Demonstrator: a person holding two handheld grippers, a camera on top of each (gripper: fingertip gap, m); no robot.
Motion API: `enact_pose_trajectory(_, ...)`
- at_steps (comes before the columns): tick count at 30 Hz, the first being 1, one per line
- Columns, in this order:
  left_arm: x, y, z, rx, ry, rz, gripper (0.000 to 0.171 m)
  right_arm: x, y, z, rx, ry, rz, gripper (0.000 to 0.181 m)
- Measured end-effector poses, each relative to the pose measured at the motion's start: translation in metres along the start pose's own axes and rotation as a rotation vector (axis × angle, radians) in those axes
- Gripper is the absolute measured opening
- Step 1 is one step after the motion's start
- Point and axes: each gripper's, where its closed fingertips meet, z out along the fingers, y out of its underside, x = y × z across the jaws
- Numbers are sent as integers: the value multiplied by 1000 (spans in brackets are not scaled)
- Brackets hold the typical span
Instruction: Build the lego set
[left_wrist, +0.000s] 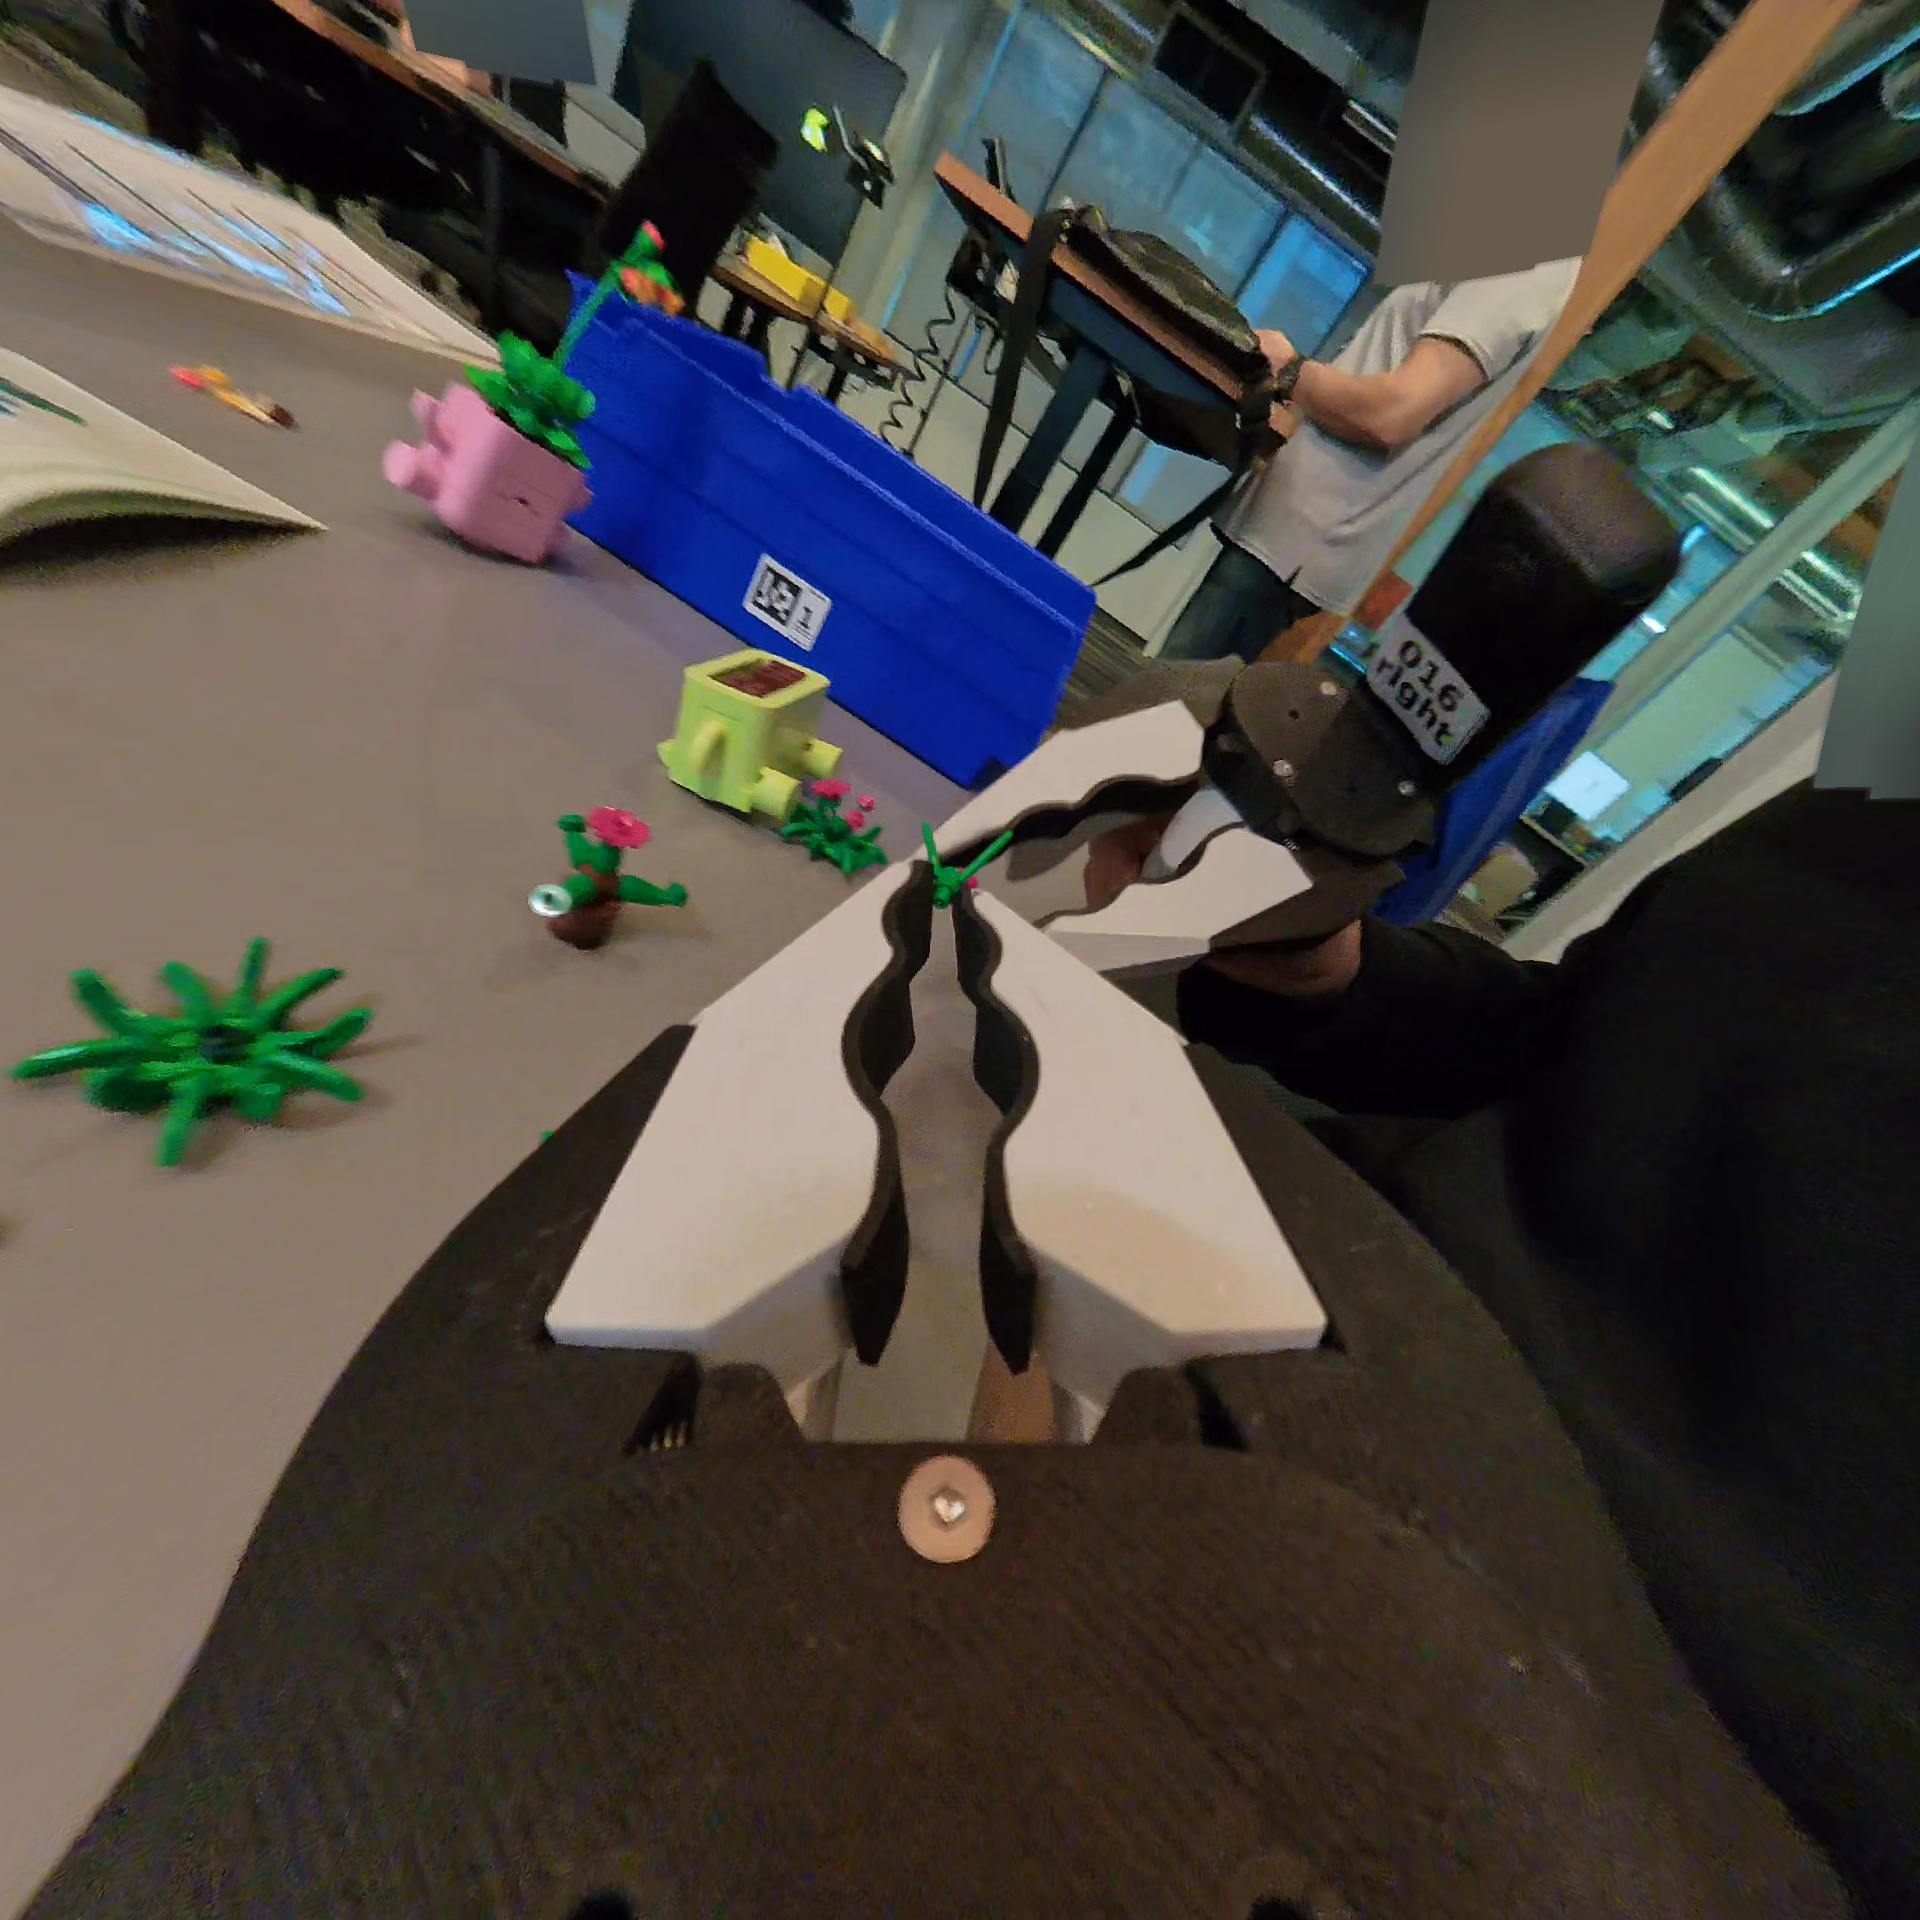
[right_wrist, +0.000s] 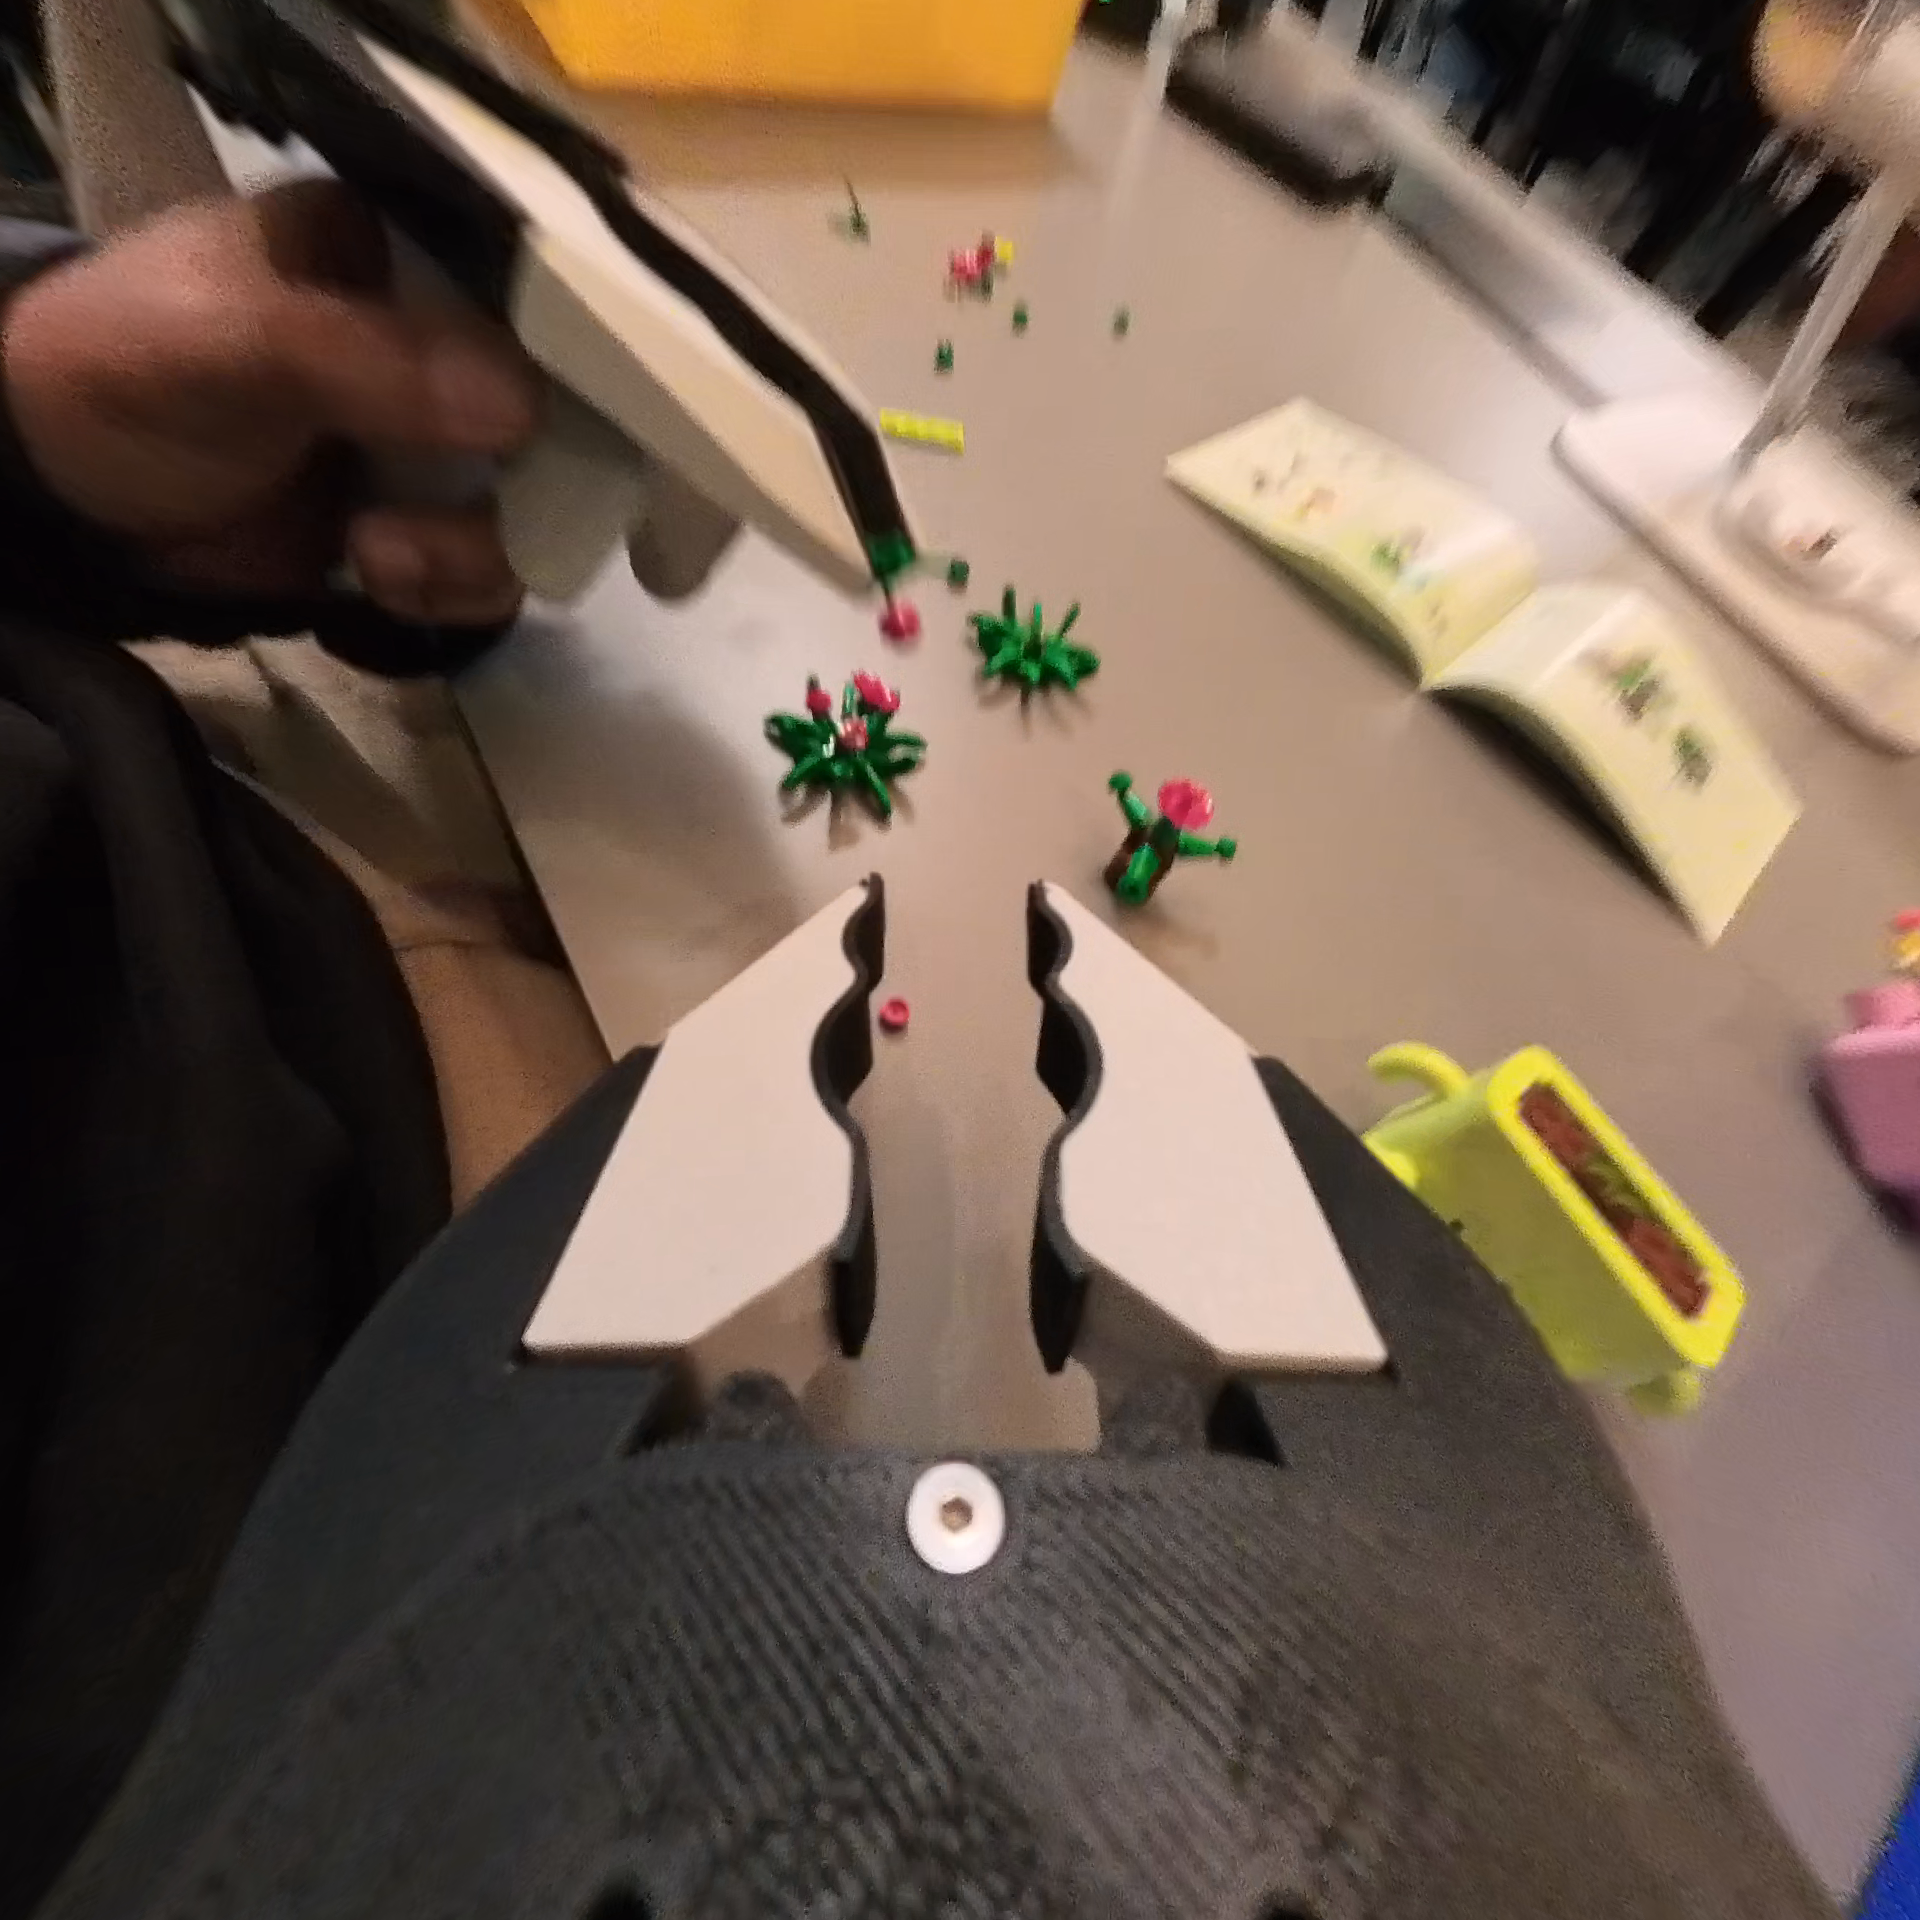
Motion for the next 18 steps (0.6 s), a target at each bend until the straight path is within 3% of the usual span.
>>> enact_pose_trajectory(3,6,10,10,-37,36,-62,2,-12,-23,-3,115,-6,-66,25)
enact_pose_trajectory(18,10,11,0,-16,76,-101,6,-22,-34,10,112,-69,-21,5)
